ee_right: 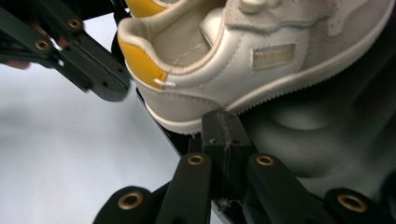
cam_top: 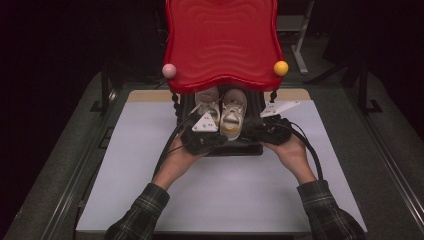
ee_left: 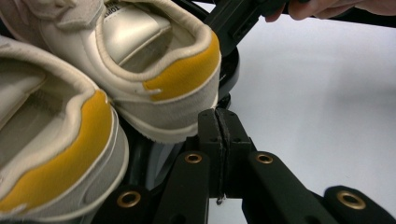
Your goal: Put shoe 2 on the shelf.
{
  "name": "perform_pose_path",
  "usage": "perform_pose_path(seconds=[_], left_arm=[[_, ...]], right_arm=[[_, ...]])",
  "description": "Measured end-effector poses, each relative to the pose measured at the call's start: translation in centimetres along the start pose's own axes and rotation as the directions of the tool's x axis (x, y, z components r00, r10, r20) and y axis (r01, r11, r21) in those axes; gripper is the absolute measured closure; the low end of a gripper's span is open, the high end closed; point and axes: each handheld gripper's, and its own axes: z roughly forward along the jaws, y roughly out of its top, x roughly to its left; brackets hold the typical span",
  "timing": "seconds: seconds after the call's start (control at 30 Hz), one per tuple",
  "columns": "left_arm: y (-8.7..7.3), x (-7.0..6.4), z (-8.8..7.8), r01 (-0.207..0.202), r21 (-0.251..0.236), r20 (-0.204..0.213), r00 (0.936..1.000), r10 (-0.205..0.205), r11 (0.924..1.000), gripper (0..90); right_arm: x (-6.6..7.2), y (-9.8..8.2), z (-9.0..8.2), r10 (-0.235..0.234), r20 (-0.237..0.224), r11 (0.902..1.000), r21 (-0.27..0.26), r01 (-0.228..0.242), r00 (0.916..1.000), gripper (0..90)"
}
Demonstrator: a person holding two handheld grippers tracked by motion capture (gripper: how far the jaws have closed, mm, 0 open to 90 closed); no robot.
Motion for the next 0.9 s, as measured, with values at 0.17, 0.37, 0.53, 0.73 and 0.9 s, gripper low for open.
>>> perform_pose_path(seconds=[0.17,0.37,0.53,0.73,0.9], left_arm=[[0.2,0.2,0.4,-0.020,-0.009,0.004,0.9998,0.020,0.9998,89.9],[0.7,0.9,0.9,-0.012,-0.009,-0.004,0.9999,0.012,0.9999,90.0],[0.6,1.2,1.2,0.001,-0.020,-0.012,0.9999,-0.002,0.9998,90.0],[1.0,1.4,1.7,0.014,-0.014,-0.057,0.9983,-0.015,0.9998,90.0],[0.9,1.6,1.9,0.017,-0.008,-0.060,0.9980,-0.018,0.9998,90.0]], right_arm=[[0.1,0.3,0.2,-0.014,0.018,0.9999,-0.001,0.014,0.9998,89.5],[-0.3,0.6,0.2,0.002,0.049,0.9998,-0.022,-0.001,0.9988,89.6],[-0.1,0.9,0.3,-0.008,0.059,0.9995,-0.029,0.010,0.9982,89.6],[0.0,1.2,0.5,-0.019,0.077,0.9996,-0.018,0.020,0.9969,89.6],[0.1,1.4,0.6,-0.027,0.083,0.9996,-0.008,0.028,0.9962,89.6]])
